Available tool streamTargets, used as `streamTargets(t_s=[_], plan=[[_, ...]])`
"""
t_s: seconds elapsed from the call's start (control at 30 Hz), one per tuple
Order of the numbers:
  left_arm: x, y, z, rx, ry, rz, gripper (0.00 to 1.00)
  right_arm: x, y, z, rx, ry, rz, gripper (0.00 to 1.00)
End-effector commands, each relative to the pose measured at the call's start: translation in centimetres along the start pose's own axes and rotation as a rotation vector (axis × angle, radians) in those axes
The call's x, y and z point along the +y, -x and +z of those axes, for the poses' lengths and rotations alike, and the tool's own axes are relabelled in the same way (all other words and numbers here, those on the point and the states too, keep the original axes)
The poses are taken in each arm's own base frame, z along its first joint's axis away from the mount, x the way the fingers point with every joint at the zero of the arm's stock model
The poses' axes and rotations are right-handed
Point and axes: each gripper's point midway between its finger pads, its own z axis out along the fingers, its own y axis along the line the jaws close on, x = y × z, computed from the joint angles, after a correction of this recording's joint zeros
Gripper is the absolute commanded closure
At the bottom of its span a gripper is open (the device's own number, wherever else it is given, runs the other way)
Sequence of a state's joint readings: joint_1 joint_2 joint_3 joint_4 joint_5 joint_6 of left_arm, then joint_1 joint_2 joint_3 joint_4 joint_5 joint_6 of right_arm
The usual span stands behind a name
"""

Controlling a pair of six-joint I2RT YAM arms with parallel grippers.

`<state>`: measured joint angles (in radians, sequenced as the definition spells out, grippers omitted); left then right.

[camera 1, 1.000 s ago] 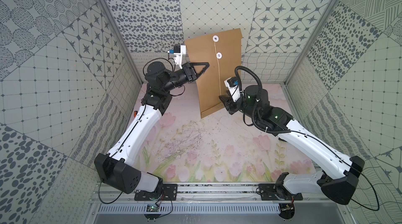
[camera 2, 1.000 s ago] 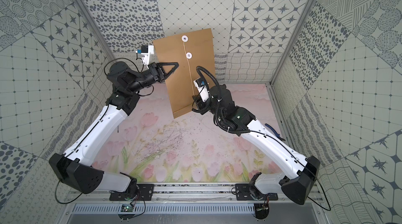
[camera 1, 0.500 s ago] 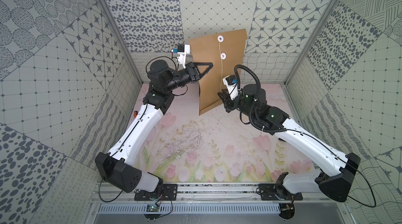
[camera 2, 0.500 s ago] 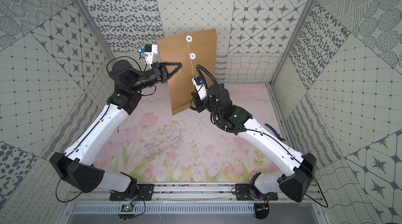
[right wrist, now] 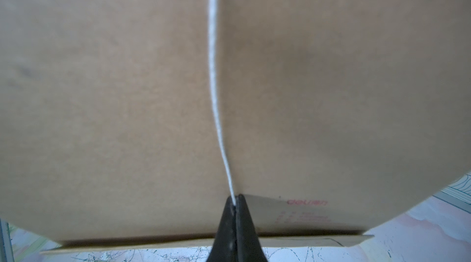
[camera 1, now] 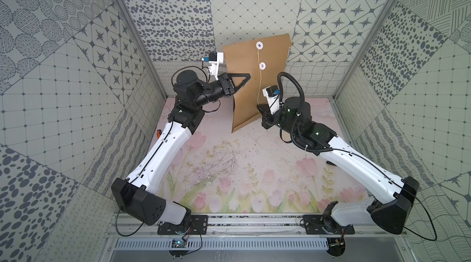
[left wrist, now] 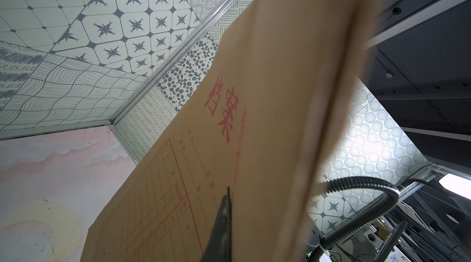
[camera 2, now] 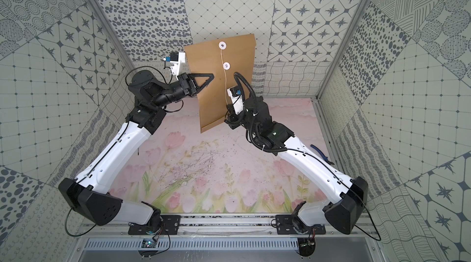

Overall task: Close the mouth of the file bag
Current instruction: Close the file bag.

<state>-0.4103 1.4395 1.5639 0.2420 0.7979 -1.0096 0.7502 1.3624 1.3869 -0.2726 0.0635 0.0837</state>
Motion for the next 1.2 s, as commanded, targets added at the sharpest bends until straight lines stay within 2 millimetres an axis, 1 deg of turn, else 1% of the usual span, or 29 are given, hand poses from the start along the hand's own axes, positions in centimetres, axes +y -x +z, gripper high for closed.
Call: streamTargets(t_s=[0.0,0.23,0.4,0.47,0.6,0.83,1.03,1.17], plan=[[-1.4,-0.1,-0.2,0.012,-0.036,0.069,1.00,1.6,1.6,-1.8,-0.052,0.103,0.061,1.00],[-0.3,0.0,-0.2,0.017,-0.023,0.083,1.00,7.1,-0.1,-5.0,0.011,0.399,0.124,1.00],[0.4,-0.2,-0.3,0.040,-0.032,0.098,1.00,9.0,-1.3,-6.5,0.070,0.519,0.143,1.00],[0.3,-0.3,-0.3,0.056,-0.048,0.105,1.00,9.1,-2.1,-6.5,0.105,0.530,0.152,1.00],[-0.8,-1.0,-0.4,0.090,-0.121,0.108,1.00,8.1,-2.9,-6.1,0.138,0.504,0.190,1.00],[-2.9,-2.3,-1.1,0.164,-0.210,0.156,1.00,4.8,-2.9,-6.1,0.145,0.450,0.293,1.00],[-3.8,-2.9,-1.6,0.193,-0.236,0.186,1.00,1.7,-3.4,-6.8,0.151,0.367,0.335,1.00],[-4.2,-3.3,-1.9,0.213,-0.250,0.201,1.00,0.6,-3.0,-7.5,0.134,0.336,0.347,1.00]])
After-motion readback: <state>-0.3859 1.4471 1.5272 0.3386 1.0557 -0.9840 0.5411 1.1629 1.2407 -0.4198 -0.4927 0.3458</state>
